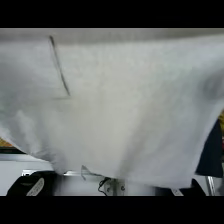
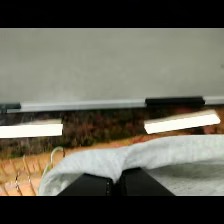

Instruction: Fold the shirts.

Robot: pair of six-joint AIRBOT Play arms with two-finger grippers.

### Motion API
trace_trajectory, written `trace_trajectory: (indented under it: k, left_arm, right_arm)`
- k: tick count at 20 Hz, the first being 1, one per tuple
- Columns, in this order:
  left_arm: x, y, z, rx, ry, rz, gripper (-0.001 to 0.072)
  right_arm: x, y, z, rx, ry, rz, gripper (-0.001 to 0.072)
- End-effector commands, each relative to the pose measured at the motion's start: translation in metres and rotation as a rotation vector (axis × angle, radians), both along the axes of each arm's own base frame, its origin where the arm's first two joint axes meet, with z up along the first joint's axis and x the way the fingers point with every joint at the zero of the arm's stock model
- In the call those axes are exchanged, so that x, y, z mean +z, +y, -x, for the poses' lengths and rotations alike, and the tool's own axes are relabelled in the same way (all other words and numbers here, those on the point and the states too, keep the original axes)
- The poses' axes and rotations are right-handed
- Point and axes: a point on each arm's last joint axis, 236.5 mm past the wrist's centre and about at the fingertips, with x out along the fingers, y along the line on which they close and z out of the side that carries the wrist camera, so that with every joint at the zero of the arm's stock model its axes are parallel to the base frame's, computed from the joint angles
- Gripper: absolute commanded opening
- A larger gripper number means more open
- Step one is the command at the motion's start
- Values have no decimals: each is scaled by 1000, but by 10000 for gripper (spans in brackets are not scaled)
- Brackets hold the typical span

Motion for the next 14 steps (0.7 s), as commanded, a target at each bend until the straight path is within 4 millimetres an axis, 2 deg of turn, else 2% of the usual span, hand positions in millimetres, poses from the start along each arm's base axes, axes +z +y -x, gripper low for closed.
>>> trace_trajectory:
  k: [1,4,6,8,10,13,14]
  left_arm:
    - [-103,20,-66,67,249,-75,41]
    - [-179,19,-127,61,362,-84,40]
    - [-226,18,-162,58,438,-85,41]
    - [-271,17,-194,55,490,-86,41]
    - [-319,17,-213,82,569,-31,41]
    - [-384,14,-215,165,727,118,47]
    - [-403,7,-211,180,785,178,91]
  right_arm:
    - [-123,-15,-66,-70,370,53,71]
    - [-229,-8,-130,-84,568,9,72]
    - [-281,-2,-167,-114,619,-72,72]
    - [-320,9,-194,-115,635,-148,72]
    - [-348,19,-211,-132,638,-249,72]
    - [-387,38,-220,-136,691,-378,72]
    - [-402,47,-220,-131,726,-411,81]
